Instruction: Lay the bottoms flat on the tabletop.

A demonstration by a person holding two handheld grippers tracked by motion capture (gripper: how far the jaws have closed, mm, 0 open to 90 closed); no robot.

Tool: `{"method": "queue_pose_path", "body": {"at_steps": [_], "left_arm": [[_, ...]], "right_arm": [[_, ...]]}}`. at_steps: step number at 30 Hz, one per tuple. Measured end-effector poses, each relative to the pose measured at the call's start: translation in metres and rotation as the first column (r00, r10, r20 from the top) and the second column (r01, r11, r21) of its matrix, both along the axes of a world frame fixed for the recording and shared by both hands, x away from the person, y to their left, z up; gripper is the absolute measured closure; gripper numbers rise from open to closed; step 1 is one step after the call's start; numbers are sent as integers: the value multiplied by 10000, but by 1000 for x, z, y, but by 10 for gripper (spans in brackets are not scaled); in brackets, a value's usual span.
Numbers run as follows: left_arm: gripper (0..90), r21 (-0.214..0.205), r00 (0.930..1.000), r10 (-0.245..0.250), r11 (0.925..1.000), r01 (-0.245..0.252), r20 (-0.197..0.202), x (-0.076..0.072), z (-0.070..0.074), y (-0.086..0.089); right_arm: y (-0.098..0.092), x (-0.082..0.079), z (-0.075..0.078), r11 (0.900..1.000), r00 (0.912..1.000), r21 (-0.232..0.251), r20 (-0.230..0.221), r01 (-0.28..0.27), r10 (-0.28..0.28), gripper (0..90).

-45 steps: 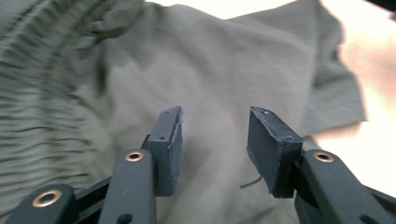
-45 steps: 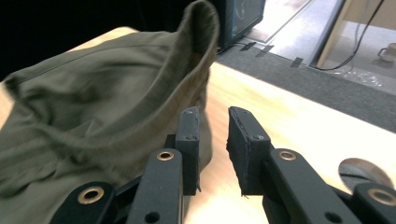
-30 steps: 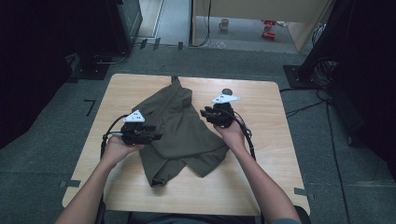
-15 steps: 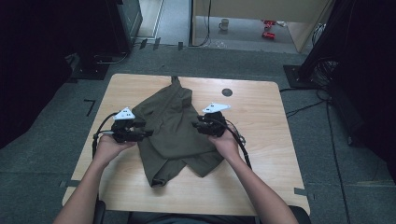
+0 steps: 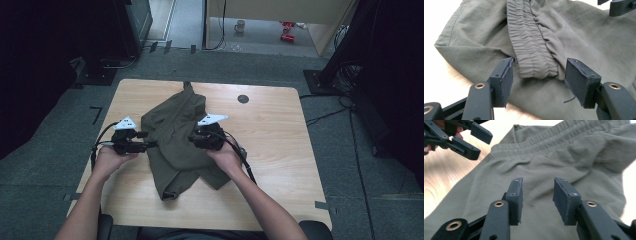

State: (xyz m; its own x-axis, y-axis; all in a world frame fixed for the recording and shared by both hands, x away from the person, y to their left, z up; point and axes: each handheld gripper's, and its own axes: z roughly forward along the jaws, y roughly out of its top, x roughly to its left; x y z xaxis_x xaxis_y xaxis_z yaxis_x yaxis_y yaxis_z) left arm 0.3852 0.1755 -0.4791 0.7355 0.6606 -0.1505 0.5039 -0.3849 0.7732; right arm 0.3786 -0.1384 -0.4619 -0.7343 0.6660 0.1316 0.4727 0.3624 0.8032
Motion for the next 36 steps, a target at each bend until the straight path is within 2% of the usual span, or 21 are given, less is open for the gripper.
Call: {"method": "queue_pose_path", "body": {"at_steps": [7, 18, 21, 26, 36], "left_arm": [[404, -40, 9999, -12, 10000, 13, 130, -2, -2, 8], [404, 51, 9998, -194, 9998, 194, 9, 2, -11, 8], [404, 194, 9995, -325, 9993, 323, 56, 1, -13, 8], [410, 402, 9992, -390, 9984, 390, -22, 1, -18, 6], [426, 412, 9992, -358, 9985, 351, 161, 3, -19, 4]], "right_arm": [[24, 1, -3, 9997, 9997, 143, -174, -193, 196, 597], [48, 1, -8, 9992, 9989, 167, -299, -370, 374, 556], [57, 1, -11, 9989, 9986, 12, -231, -477, 477, 537], [70, 1, -16, 9982, 9978, 59, -287, -599, 601, 514], [93, -2, -25, 9960, 9955, -185, -394, -869, 861, 482]]}}
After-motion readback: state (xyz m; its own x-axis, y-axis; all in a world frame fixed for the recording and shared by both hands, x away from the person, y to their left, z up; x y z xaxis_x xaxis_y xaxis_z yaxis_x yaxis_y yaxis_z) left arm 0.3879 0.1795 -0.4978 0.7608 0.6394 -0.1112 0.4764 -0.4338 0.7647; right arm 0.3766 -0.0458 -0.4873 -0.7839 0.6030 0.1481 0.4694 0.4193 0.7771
